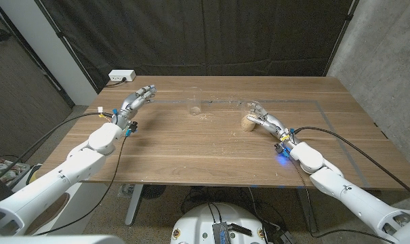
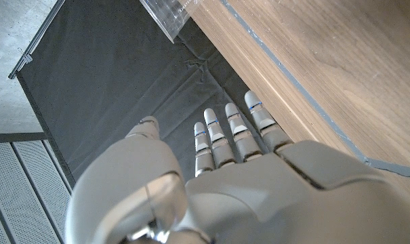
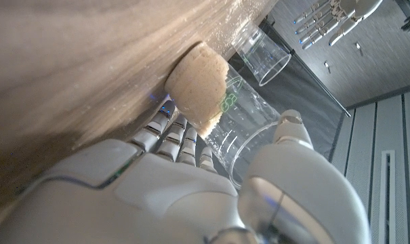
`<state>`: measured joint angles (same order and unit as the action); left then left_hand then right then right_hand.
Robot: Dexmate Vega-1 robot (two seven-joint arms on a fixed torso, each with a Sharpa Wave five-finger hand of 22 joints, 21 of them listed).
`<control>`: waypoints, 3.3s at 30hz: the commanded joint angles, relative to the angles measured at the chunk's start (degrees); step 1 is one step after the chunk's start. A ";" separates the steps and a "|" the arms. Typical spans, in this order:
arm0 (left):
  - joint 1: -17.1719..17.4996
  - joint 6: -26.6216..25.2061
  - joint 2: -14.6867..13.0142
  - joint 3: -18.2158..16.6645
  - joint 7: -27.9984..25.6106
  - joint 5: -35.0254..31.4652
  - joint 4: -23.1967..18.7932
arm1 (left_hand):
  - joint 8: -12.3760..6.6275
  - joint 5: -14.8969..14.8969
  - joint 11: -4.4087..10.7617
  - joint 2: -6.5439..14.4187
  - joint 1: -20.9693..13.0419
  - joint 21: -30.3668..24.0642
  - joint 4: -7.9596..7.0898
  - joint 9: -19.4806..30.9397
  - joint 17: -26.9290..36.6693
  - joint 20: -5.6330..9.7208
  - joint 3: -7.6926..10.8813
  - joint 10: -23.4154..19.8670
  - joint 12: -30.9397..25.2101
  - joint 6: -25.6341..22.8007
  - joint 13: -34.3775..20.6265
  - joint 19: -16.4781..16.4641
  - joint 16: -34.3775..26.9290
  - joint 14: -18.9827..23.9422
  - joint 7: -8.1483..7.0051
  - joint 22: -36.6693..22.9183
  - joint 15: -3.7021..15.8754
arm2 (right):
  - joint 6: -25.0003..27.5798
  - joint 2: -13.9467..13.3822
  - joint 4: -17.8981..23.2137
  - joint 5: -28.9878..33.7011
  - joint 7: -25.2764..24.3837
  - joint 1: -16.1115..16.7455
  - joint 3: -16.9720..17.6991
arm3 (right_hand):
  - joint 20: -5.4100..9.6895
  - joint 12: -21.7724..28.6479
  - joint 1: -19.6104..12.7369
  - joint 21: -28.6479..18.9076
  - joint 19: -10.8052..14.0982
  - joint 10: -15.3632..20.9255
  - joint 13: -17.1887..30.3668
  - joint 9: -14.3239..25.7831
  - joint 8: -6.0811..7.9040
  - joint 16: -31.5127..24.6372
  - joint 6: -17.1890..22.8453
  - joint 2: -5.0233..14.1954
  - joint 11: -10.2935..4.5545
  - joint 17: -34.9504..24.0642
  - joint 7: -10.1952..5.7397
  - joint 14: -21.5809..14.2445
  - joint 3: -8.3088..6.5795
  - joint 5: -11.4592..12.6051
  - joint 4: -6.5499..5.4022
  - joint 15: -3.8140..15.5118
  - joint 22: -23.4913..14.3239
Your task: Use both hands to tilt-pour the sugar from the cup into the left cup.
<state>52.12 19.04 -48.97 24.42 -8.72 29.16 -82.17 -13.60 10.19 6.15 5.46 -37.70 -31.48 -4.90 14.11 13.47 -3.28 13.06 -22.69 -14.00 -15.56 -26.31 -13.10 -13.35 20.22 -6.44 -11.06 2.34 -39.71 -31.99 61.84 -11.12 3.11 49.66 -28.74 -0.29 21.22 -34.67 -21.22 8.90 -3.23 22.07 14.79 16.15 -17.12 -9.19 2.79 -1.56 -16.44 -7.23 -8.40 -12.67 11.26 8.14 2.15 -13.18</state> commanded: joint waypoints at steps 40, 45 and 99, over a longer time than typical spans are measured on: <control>-0.71 0.04 1.21 0.40 0.92 0.11 2.57 | -0.11 0.15 0.55 -0.19 -0.06 0.11 0.83 0.05 1.06 0.54 0.48 -0.48 0.19 -0.28 -0.01 0.17 -0.60 0.26 -0.14 -0.33 5.02 | 13.17 -3.69 12.52 -1.49 2.75 2.10 -1.32 | -2.42 3.15 -1.01 -0.39 -1.03 -1.96 5.44 2.32 2.04 -0.41 1.00 -1.25 1.82 -4.06 0.86 2.00 0.87 -0.64 0.03 1.90 -0.50; -0.93 0.27 1.40 0.33 1.25 0.23 3.23 | -0.12 0.15 0.54 -0.20 -0.10 0.10 0.92 0.04 1.14 0.55 0.54 -0.39 0.24 -0.29 0.00 0.14 -0.63 0.28 -0.15 -0.33 4.92 | 11.96 -2.10 11.74 -1.00 -0.02 2.78 -1.05 | -1.82 4.04 -2.42 -0.65 -0.56 -1.06 6.14 2.67 2.54 -1.17 1.69 -0.03 1.19 -4.61 0.14 0.40 0.01 -0.60 0.33 2.96 -0.53; 0.74 -0.11 -0.26 2.64 -2.91 -5.63 1.49 | -0.48 0.02 1.09 -1.06 -1.51 -0.06 2.65 0.13 1.79 0.83 1.25 -0.99 0.10 -0.95 0.02 -0.31 -0.75 0.50 -0.38 -0.37 5.58 | 26.75 -8.16 29.08 -4.98 -0.69 4.71 1.91 | 1.72 14.28 -7.81 -2.23 2.09 5.58 16.01 8.98 9.62 -11.37 7.40 2.33 -2.83 -16.43 -2.92 -5.72 0.82 -1.15 0.69 7.61 -1.13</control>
<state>51.34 18.55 -48.13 26.48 -9.51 24.98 -79.02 -13.60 10.19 7.08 4.25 -38.91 -31.48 -2.59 14.12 15.06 -2.56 14.09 -23.21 -13.89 -15.87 -26.32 -13.20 -13.76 20.16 -6.75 -11.33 2.35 -15.18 -39.65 89.37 -14.81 1.53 55.13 -26.85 0.87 34.82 -41.91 -23.10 10.81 1.69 37.61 23.40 25.26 -27.94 -2.02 5.01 -4.23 -32.30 -9.63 -13.55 -12.00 10.15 8.77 2.29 -13.99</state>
